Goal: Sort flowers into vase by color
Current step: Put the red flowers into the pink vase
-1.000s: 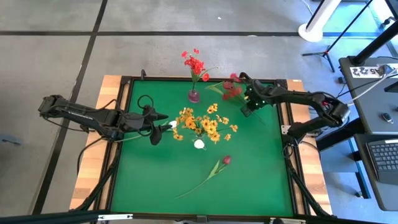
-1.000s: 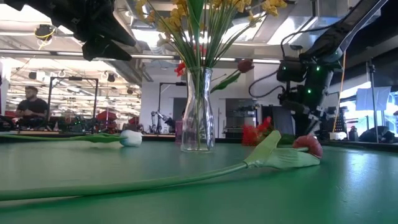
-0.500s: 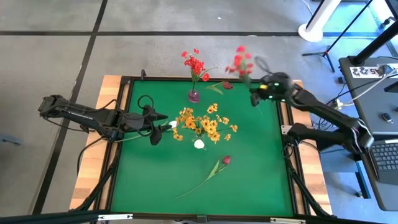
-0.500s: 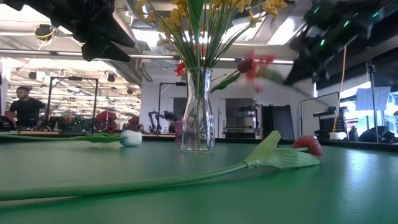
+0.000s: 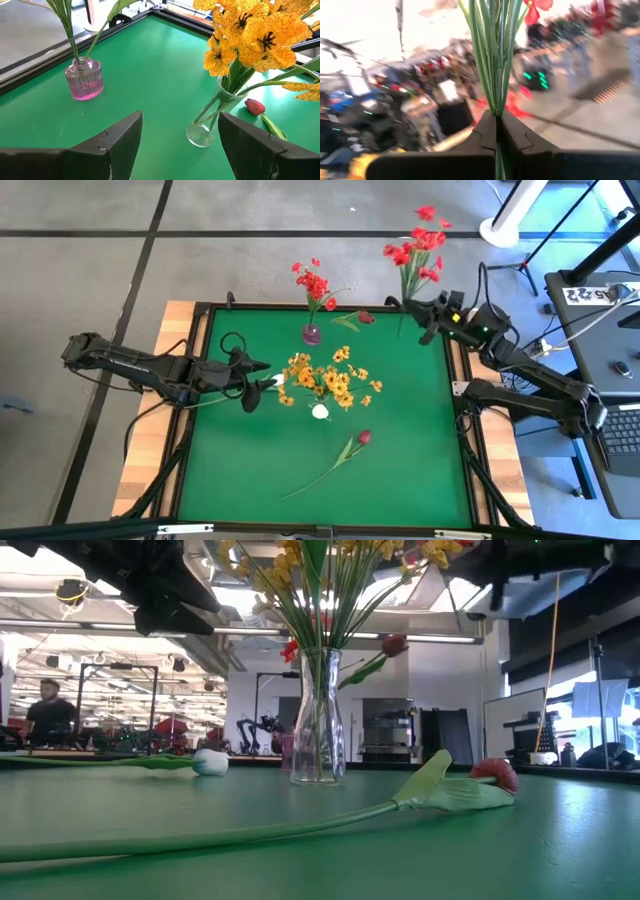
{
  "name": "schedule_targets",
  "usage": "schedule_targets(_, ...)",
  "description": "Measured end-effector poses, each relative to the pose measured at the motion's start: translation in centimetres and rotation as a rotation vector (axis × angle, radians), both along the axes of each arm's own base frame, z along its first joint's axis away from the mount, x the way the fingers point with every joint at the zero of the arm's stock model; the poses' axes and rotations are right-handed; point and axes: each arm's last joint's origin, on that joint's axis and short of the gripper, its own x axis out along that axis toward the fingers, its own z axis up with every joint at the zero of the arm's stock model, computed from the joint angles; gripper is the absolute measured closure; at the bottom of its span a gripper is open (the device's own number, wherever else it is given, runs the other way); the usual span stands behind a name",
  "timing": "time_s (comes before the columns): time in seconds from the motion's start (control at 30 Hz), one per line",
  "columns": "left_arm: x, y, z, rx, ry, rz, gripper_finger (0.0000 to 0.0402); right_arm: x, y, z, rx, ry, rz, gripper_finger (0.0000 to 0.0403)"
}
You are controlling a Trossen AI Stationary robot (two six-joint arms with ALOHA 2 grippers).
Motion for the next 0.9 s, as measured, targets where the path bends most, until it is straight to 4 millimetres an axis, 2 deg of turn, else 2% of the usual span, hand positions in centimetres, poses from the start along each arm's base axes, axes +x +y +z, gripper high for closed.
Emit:
schedule_targets(0.17, 0.0, 0.0, 0.0, 0.007, 0.002, 0.0, 0.0147, 2.6, 1.6, 0.3, -0.124, -0.153, 0.137, 0.0401)
schedule_targets(0.33, 0.0, 0.0, 0.0, 0.009, 0.002, 0.001, 0.0147, 6.0, 2.7, -0.5, -0.251, -0.172, 0.087, 0.0402)
schedule_targets(0.53, 0.0, 0.0, 0.0, 0.016, 0.006, -0.002, 0.0147, 10.1, 2.1, -3.2, -0.323, -0.179, 0.056, 0.0402)
schedule_targets(0.67, 0.0, 0.0, 0.0, 0.021, 0.007, -0.003, 0.0147, 11.8, 1.0, -4.9, -0.349, -0.211, 0.031, 0.0402)
schedule_targets(0.9, 0.0, 0.0, 0.0, 0.031, 0.011, -0.007, 0.0147, 15.0, -0.1, -6.2, -0.352, -0.208, 0.098, 0.0402)
